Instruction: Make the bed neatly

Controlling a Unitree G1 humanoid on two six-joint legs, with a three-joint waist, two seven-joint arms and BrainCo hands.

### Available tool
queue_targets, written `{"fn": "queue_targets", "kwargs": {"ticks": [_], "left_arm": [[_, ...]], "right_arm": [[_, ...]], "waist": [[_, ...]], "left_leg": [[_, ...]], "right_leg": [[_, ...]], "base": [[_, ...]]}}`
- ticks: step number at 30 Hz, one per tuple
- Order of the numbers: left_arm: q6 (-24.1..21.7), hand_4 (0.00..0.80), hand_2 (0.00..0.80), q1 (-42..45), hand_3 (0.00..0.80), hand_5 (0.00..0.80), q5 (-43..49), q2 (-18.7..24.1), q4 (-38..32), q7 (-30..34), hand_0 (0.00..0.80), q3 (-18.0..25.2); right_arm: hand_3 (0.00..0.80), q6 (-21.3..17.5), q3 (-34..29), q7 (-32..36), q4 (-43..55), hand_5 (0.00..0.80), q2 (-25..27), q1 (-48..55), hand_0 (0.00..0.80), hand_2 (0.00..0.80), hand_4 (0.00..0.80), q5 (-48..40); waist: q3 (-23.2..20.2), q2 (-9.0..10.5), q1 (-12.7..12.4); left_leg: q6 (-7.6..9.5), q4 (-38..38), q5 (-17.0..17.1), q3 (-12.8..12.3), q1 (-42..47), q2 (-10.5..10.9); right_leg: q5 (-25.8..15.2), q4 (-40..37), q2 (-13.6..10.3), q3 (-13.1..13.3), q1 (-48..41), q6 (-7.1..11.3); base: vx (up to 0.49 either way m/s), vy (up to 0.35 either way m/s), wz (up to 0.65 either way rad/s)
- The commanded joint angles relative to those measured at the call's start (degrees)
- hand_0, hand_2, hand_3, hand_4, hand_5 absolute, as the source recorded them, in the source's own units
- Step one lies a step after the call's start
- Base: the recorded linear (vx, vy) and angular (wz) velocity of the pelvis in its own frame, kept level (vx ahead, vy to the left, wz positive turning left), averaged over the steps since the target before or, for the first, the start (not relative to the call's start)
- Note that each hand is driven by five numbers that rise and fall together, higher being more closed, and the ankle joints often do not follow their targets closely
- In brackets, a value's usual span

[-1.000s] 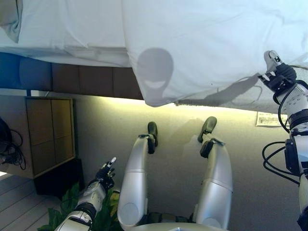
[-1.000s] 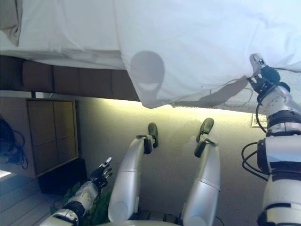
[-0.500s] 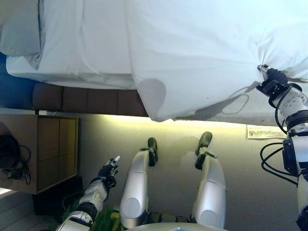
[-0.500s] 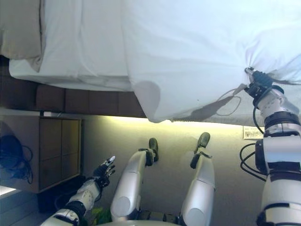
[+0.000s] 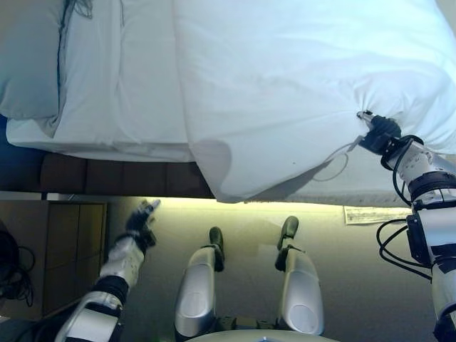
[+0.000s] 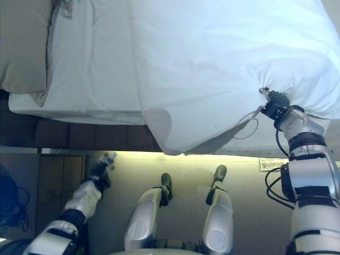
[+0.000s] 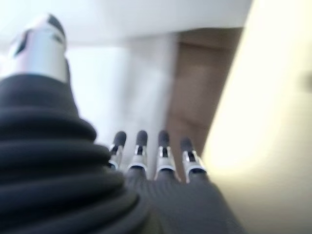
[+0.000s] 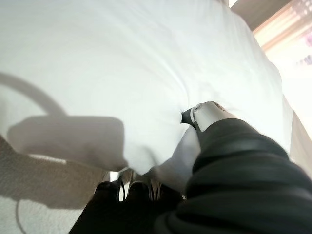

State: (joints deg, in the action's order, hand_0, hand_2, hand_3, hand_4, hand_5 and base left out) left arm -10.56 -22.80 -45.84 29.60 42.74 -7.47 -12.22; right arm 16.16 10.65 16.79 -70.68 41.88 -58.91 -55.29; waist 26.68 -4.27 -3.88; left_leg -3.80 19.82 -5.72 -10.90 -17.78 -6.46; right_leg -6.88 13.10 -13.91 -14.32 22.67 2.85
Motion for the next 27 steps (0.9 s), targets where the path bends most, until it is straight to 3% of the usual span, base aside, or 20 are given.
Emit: {"fn": "queue_targets", "kwargs": {"ticks": [1, 8, 21, 27], "left_arm": [[-5.9, 0.000, 0.000, -3.6, 0.000, 0.000, -3.0, 1.7, -1.8, -5.1, 0.000, -0.5], [-3.2, 0.000, 0.000, -9.4, 0.000, 0.000, -14.1, -6.0, -0.1, 0.1, 0.000, -1.8], [6.8, 0.000, 0.000, -5.2, 0.000, 0.000, -35.8, -17.3, 5.6, 3.3, 0.000, -3.5], [16.8, 0.000, 0.000, -2.6, 0.000, 0.000, -47.2, -20.8, 8.6, 3.2, 0.000, -1.6]], "right_arm": [[0.800, -4.3, 0.9, 2.6, 4.5, 0.800, -1.2, 0.8, 0.800, 0.800, 0.800, -6.1], [0.800, -4.5, 3.8, -1.0, 8.0, 0.800, -5.3, -2.6, 0.800, 0.800, 0.800, -9.4], [0.800, -8.1, 5.0, -2.5, 10.6, 0.800, -8.7, -6.6, 0.800, 0.800, 0.800, -14.6], [0.800, -8.9, 5.8, -3.4, 14.9, 0.800, -9.8, -7.1, 0.800, 0.800, 0.800, -17.0]], "waist": [[-6.2, 1.47, -0.1], [-6.6, 4.39, 0.5], [-5.7, 6.91, 0.1], [-5.1, 8.20, -0.1]], "left_leg": [[-3.38, -4.9, 6.0, 0.7, -1.4, -5.7], [-4.10, -6.0, 5.4, 1.6, -0.9, -7.2], [-4.47, -5.3, 5.3, 2.6, -1.9, -8.3], [-4.99, -5.5, 5.3, 2.6, -1.8, -9.1]], "right_leg": [[4.5, 0.7, -1.8, -1.0, 0.3, 3.83], [6.5, 0.6, 1.1, -1.2, -0.8, 3.25], [7.4, 0.1, 3.0, -1.9, -2.1, 2.53], [7.4, -1.2, 3.9, -2.6, -3.2, 2.57]], "base": [[-0.008, -0.103, 0.14], [0.044, -0.104, -0.03], [0.015, -0.081, -0.01], [0.002, -0.099, -0.01]]}}
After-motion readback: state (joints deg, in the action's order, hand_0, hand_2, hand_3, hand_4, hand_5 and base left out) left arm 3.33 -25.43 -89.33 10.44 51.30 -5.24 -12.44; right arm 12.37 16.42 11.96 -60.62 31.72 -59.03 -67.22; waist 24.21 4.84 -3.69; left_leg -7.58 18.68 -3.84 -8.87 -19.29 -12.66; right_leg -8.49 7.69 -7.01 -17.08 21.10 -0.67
